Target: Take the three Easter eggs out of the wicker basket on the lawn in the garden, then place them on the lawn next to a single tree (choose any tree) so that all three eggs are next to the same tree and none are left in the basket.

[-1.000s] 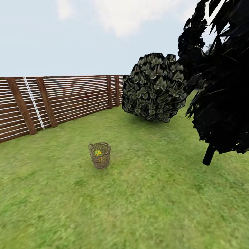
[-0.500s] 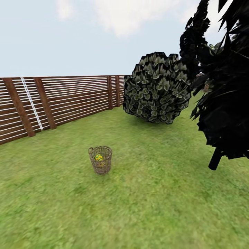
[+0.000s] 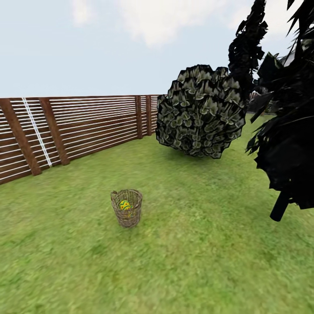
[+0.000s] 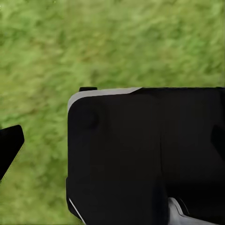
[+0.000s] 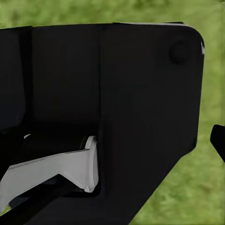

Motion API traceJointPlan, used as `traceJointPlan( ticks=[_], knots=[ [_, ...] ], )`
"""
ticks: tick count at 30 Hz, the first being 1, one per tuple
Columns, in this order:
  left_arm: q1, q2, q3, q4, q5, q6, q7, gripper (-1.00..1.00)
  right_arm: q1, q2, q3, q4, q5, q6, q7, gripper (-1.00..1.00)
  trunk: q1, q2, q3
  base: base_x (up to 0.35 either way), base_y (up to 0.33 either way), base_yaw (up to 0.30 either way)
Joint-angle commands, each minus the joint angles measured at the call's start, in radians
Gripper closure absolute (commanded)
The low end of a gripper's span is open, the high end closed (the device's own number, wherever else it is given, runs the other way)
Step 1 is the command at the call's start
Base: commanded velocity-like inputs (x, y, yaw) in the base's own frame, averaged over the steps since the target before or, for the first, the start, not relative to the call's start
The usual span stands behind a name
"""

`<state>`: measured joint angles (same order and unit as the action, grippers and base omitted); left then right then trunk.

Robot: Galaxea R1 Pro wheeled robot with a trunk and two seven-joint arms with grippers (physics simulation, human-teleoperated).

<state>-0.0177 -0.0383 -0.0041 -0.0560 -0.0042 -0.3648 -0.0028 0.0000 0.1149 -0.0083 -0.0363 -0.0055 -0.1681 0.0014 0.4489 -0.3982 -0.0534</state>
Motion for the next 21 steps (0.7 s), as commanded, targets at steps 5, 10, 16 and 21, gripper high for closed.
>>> traceJointPlan(
  ticks=[5,10,16,21],
  knots=[
    [-0.001,0.000,0.000,0.001,0.000,-0.003,0.000,-1.00,0.000,0.001,0.000,-0.001,-0.001,-0.002,0.000,-1.00,0.001,-0.002,-0.002,0.303,0.007,0.002],
    [-0.001,0.000,0.000,0.001,0.000,-0.003,0.000,-1.00,0.000,0.002,0.001,-0.001,-0.001,-0.002,0.000,-1.00,0.001,-0.002,-0.001,0.303,0.001,0.116],
    [-0.001,0.000,0.000,0.001,0.000,-0.003,0.000,-1.00,0.000,0.002,0.001,-0.002,-0.001,-0.002,0.000,-1.00,0.001,-0.002,0.000,0.303,0.000,0.200],
    [-0.001,0.000,0.000,0.001,0.000,-0.003,0.000,-1.00,0.000,0.002,0.001,-0.002,-0.001,-0.002,0.000,-1.00,0.001,-0.002,0.001,0.303,0.000,0.096]
  ],
)
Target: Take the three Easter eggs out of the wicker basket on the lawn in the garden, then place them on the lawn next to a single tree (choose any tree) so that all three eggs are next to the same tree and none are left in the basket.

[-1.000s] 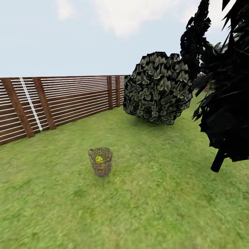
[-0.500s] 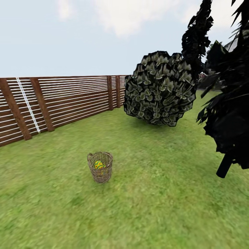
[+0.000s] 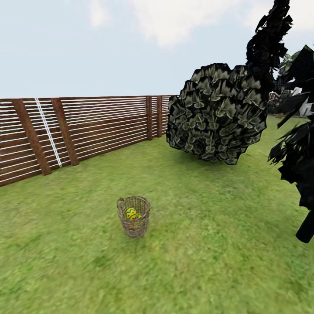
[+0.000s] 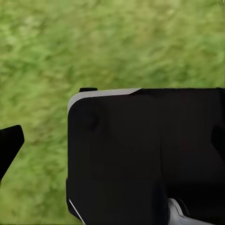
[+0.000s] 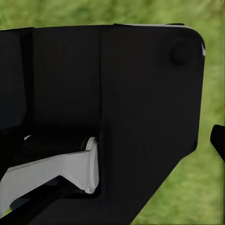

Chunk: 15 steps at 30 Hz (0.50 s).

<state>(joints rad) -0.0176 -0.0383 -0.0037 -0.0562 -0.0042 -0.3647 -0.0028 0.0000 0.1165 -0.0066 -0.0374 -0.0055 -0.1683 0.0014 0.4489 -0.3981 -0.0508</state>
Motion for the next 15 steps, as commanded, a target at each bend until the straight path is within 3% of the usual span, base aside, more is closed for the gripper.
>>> traceJointPlan(
  ticks=[1,8,15],
  knots=[
    [-0.001,0.000,0.000,0.001,0.000,-0.003,0.000,-1.00,0.000,0.000,-0.001,-0.001,-0.001,-0.002,0.000,-1.00,0.001,-0.002,-0.002,0.303,0.000,0.113],
    [-0.001,0.000,0.000,0.001,0.000,-0.003,0.000,-1.00,0.000,0.000,-0.001,-0.001,-0.001,-0.002,0.000,-1.00,0.001,-0.002,0.003,0.303,0.000,0.169],
    [-0.001,0.000,0.000,0.001,0.000,-0.003,0.000,-1.00,0.000,0.000,-0.001,-0.001,-0.001,-0.002,0.000,-1.00,0.001,-0.002,0.004,0.303,0.036,0.044]
  ],
)
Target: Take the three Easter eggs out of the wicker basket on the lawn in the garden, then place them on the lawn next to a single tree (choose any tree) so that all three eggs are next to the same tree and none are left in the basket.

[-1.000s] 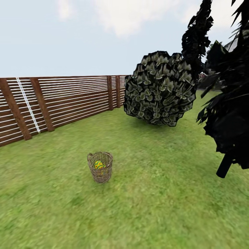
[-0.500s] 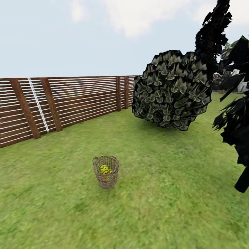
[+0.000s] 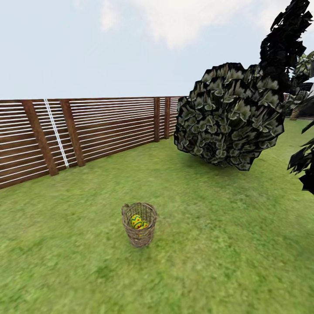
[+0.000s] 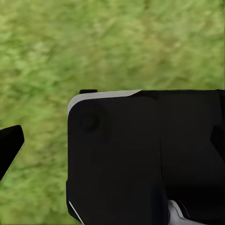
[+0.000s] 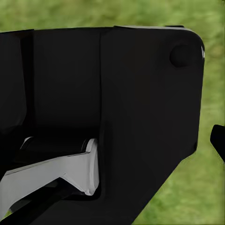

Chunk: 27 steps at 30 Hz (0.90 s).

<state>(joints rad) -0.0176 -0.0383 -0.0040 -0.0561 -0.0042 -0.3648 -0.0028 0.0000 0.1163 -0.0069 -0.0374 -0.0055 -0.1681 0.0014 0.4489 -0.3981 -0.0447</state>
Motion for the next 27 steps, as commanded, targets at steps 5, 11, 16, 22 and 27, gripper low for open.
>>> traceJointPlan(
  ticks=[5,11,16,22,27],
  knots=[
    [-0.001,0.001,-0.001,0.001,0.000,-0.003,0.000,-1.00,0.000,0.000,-0.001,-0.003,-0.001,-0.003,0.000,-1.00,0.001,-0.002,-0.002,0.303,0.106,0.004],
    [-0.001,0.001,0.000,0.001,0.000,-0.003,0.000,-1.00,0.000,0.000,-0.001,0.000,-0.001,-0.003,0.000,-1.00,0.001,-0.002,-0.001,0.303,0.115,0.001],
    [-0.001,0.001,0.000,0.001,0.000,-0.003,0.000,-1.00,0.000,0.000,-0.001,0.000,-0.001,-0.004,0.000,-1.00,0.001,-0.002,0.001,0.303,0.116,0.000],
    [-0.001,0.001,0.000,0.001,0.000,-0.004,0.000,-1.00,0.000,-0.001,-0.001,0.000,-0.001,-0.003,0.000,-1.00,0.001,-0.002,0.002,0.303,0.065,0.000],
    [-0.001,0.001,0.000,0.001,0.000,-0.004,0.000,-1.00,0.000,-0.001,-0.001,0.000,-0.001,-0.003,0.000,-1.00,0.001,-0.002,0.003,0.302,0.067,-0.041]
  ],
)
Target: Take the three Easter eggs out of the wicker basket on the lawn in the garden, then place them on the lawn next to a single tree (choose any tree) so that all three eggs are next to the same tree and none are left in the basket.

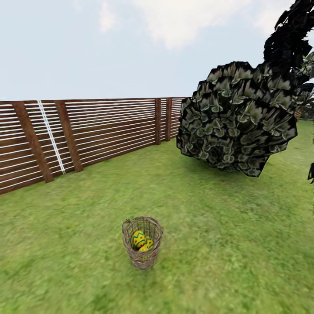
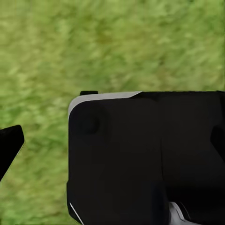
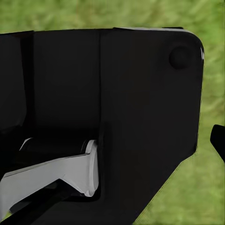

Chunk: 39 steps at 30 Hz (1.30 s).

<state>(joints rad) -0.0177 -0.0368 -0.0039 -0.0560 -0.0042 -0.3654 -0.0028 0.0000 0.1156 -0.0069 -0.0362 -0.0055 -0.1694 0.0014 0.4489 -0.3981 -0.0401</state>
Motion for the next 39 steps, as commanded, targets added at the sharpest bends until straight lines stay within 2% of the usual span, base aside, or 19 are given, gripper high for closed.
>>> traceJointPlan(
  ticks=[1,10,39],
  knots=[
    [-0.001,0.000,0.000,0.001,0.000,-0.003,0.000,-1.00,0.000,0.000,-0.001,-0.001,-0.001,-0.002,0.000,-1.00,0.001,-0.002,-0.002,0.300,0.128,-0.139],
    [-0.001,0.000,0.000,0.001,0.000,-0.004,0.000,-1.00,0.000,0.000,-0.002,-0.001,-0.001,-0.002,0.000,-1.00,0.001,-0.002,-0.002,0.282,0.161,-0.131],
    [-0.001,0.000,0.000,0.002,0.000,-0.022,0.000,-1.00,0.000,-0.001,-0.002,-0.001,-0.001,-0.001,0.000,-1.00,0.001,-0.002,-0.002,0.191,0.100,-0.004]
  ],
)
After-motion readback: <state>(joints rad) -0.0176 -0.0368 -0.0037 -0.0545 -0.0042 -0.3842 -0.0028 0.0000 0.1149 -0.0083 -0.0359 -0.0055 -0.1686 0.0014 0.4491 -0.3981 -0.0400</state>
